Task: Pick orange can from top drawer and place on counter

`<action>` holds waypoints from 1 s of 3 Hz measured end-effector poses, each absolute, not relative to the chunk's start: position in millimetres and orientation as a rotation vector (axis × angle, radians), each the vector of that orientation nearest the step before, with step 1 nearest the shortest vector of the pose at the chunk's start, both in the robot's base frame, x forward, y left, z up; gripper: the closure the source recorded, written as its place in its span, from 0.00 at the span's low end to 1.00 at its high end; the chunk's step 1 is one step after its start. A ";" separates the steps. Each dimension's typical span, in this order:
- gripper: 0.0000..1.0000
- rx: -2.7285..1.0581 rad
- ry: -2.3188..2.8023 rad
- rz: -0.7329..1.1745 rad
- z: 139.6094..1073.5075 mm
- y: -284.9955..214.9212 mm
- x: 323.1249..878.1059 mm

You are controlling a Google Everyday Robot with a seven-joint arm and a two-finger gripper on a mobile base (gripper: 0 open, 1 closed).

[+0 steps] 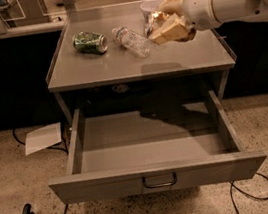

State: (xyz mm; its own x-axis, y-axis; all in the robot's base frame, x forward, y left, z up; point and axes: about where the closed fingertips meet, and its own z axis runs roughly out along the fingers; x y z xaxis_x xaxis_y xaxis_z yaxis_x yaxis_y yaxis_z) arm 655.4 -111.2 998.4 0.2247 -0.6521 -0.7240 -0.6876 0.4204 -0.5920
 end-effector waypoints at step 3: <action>1.00 -1.040 1.559 -0.089 980.3 -183.2 697.6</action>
Offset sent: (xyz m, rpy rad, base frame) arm 0.0438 -0.0929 -0.0204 0.0881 -0.0392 -0.2779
